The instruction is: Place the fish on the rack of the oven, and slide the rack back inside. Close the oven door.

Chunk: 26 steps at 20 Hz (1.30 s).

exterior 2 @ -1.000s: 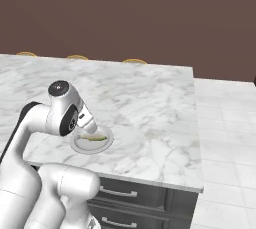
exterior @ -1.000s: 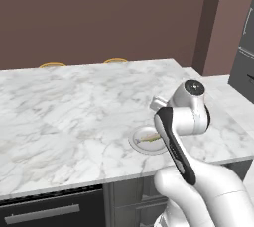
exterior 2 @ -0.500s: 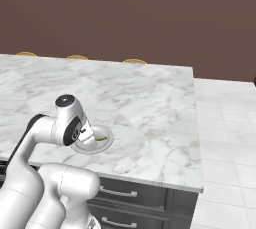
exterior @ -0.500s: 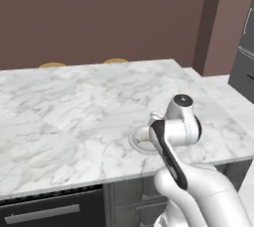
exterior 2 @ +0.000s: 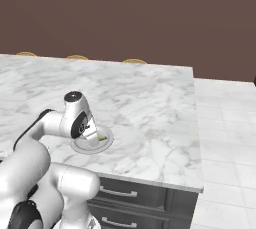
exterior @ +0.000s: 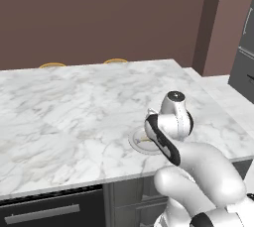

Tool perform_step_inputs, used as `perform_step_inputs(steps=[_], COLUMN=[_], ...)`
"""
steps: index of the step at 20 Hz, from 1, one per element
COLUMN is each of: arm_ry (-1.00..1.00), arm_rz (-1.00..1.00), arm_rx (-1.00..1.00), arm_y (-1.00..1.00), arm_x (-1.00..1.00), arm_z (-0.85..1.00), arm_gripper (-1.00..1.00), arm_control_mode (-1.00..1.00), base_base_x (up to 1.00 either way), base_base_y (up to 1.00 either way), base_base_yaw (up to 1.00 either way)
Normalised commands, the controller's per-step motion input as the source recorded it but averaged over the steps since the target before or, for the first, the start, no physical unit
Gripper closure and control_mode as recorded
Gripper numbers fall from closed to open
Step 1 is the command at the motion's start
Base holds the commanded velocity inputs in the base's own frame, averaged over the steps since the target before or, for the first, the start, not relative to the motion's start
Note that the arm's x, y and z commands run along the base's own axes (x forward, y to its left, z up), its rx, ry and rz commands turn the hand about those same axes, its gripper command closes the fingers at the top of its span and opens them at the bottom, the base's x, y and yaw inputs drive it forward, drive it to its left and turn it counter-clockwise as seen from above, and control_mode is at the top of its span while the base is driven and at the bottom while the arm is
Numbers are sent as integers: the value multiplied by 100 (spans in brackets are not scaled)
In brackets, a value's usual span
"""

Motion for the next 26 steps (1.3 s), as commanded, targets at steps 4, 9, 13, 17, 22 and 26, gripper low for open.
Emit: perform_step_inputs(steps=[4, 9, 13, 17, 22, 26], arm_ry=[5, 7, 10, 8, -2, -9], arm_rz=[-2, -1, -2, -5, -8, -8], arm_rx=[0, 0, 0, 0, 0, 0], arm_y=[4, 0, 2, 6, 4, 0], arm_x=[51, 47, 45, 30, 1, -4], arm_z=[-25, -32, -31, -37, -33, -30], arm_gripper=[-100, -100, -100, -100, -100, -100], arm_control_mode=[-100, -100, -100, -100, -100, -100], base_base_x=[0, 0, 0, 0, 0, 0], base_base_y=[0, 0, 0, 0, 0, 0], base_base_yaw=[0, 0, 0, 0, 0, 0])
